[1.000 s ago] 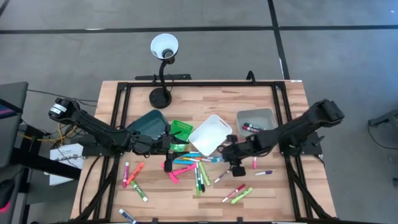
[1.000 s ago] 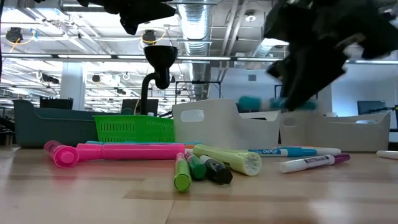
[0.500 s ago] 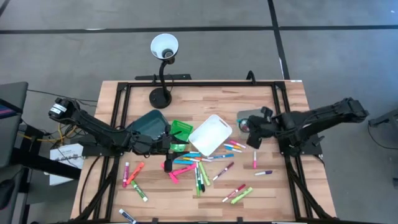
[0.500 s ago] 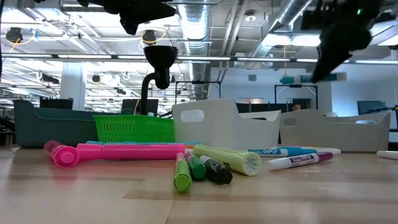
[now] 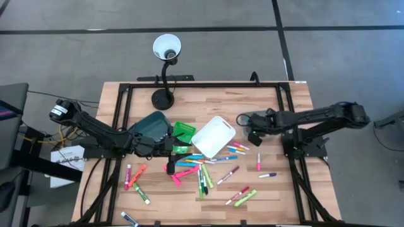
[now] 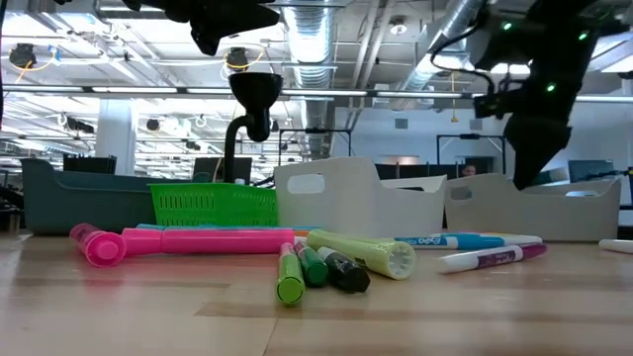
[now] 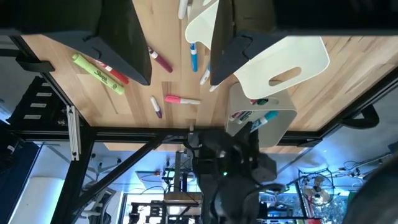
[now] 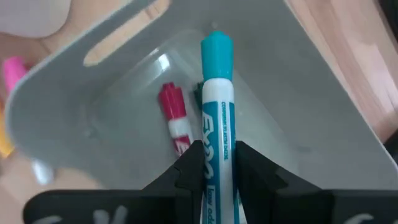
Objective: Pick & Place Markers
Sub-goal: Put the light blue marker pen into the gray bin, then put the pink highlighter pen into the blue bin
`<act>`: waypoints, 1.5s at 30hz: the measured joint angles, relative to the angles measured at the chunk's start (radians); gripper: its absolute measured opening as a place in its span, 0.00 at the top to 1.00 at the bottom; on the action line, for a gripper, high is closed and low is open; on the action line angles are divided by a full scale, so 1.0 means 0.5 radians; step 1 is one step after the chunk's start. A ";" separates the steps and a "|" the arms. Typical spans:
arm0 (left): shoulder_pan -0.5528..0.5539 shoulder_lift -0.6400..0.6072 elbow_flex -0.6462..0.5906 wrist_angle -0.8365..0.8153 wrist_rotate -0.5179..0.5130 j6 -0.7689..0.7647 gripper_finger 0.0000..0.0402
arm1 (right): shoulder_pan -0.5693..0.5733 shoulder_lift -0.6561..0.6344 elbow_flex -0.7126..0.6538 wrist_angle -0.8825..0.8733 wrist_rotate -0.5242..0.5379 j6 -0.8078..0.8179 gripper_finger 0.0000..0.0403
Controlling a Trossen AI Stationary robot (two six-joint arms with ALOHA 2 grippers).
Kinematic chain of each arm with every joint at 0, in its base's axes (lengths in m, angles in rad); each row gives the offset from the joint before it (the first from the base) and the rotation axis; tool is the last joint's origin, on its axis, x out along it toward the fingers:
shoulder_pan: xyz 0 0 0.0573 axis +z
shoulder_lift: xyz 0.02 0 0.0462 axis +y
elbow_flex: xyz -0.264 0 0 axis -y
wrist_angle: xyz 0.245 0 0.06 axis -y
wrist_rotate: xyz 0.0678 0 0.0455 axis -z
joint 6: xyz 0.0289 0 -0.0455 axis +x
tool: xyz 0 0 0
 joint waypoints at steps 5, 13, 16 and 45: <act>0.000 0.000 0.000 0.000 0.001 0.000 0.60 | -0.138 0.204 0.000 0.123 -0.079 -0.110 0.84; 0.000 0.000 0.000 0.000 0.000 0.001 0.60 | -0.252 0.443 0.027 0.192 -0.114 -0.157 0.82; 0.000 0.000 0.000 0.001 0.001 0.000 0.60 | -0.234 0.449 0.068 0.174 -0.097 -0.232 0.78; -0.498 0.000 0.002 -0.217 -0.371 -0.131 0.60 | 0.832 -0.015 0.254 1.020 -0.040 -0.649 0.73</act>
